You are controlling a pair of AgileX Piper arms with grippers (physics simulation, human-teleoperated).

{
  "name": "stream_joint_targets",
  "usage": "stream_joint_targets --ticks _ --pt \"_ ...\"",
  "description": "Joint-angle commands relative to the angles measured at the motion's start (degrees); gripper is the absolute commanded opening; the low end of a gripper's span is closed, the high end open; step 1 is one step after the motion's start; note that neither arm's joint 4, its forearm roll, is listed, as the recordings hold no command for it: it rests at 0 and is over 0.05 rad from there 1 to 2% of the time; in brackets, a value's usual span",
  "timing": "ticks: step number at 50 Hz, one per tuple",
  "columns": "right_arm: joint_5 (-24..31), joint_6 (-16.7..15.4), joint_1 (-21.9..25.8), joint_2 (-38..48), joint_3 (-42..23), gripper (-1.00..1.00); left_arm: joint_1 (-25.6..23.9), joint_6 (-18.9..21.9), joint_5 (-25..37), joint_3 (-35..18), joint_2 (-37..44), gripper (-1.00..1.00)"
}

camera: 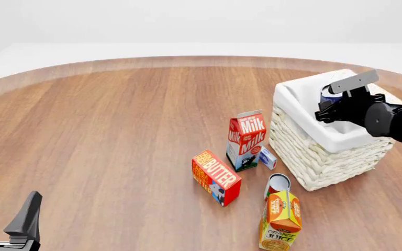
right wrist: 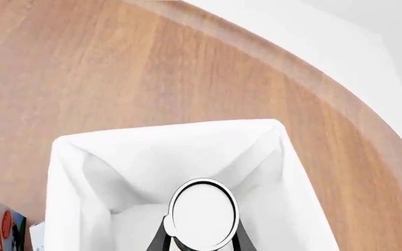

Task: Pick up the alphabet soup, and put it in the basket.

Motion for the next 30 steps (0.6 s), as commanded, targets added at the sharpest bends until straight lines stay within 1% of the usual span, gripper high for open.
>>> stream_joint_targets --ticks 1,30 --pt "-0.51 0.54 -0.44 1.32 -0.97 -1.0 0.0 0.0 0.0 0.0 0.0 1.0" --pt "-0.72 0.0 -1.11 4.29 -2.87 -1.0 0.0 0.0 0.0 0.0 0.0 1.0"
